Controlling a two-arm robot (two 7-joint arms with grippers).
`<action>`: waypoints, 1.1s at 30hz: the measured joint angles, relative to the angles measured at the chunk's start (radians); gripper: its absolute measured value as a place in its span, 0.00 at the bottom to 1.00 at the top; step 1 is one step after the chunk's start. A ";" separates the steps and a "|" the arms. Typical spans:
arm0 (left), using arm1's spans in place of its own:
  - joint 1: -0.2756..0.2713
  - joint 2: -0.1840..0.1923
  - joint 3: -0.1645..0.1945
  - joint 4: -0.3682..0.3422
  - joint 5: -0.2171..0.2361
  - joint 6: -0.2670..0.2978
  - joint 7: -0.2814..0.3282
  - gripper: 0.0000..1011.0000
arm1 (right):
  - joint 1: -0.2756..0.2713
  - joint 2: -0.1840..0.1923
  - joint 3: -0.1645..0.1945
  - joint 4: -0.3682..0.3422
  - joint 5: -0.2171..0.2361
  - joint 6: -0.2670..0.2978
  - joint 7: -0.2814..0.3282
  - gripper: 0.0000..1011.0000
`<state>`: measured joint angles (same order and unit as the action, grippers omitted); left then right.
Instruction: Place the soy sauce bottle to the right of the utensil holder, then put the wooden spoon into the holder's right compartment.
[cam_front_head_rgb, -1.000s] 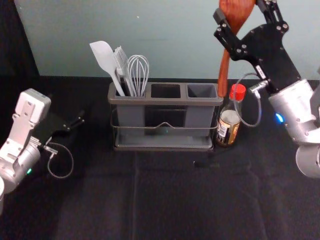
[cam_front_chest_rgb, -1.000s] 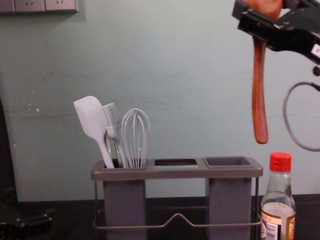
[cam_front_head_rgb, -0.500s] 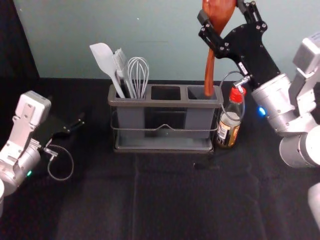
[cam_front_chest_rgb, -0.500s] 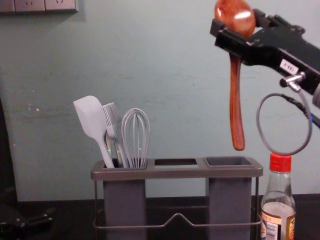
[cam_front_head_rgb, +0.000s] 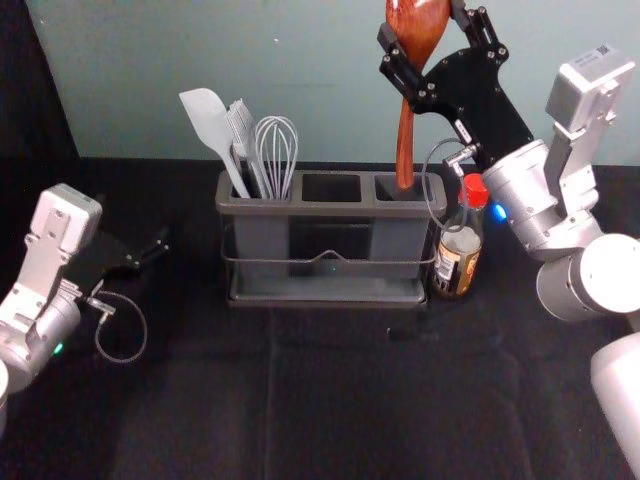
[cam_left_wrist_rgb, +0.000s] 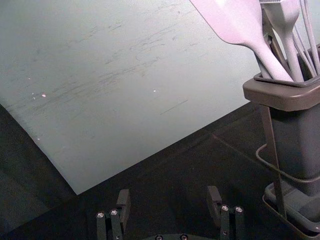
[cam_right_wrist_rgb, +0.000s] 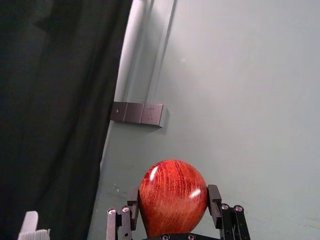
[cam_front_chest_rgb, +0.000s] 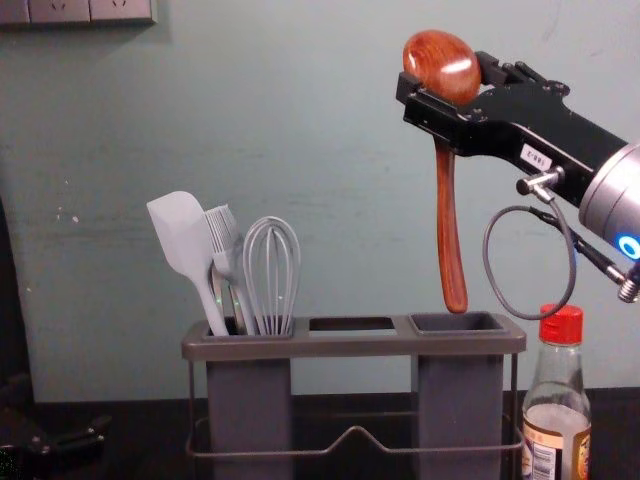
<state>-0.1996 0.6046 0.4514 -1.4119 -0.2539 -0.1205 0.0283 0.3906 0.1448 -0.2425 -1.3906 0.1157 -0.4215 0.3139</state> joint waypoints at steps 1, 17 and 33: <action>0.000 0.000 0.000 0.000 0.000 0.000 0.000 0.99 | 0.002 -0.001 0.000 0.004 -0.001 -0.001 -0.002 0.83; 0.000 0.000 0.000 0.000 0.000 0.000 0.000 0.99 | 0.019 -0.014 0.004 0.076 -0.022 -0.033 -0.013 0.83; 0.000 0.000 0.000 0.000 0.000 0.000 0.000 0.99 | 0.000 -0.027 0.004 0.117 -0.040 -0.053 -0.022 0.83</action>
<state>-0.1995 0.6047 0.4514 -1.4120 -0.2539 -0.1205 0.0283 0.3908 0.1174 -0.2387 -1.2733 0.0757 -0.4740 0.2923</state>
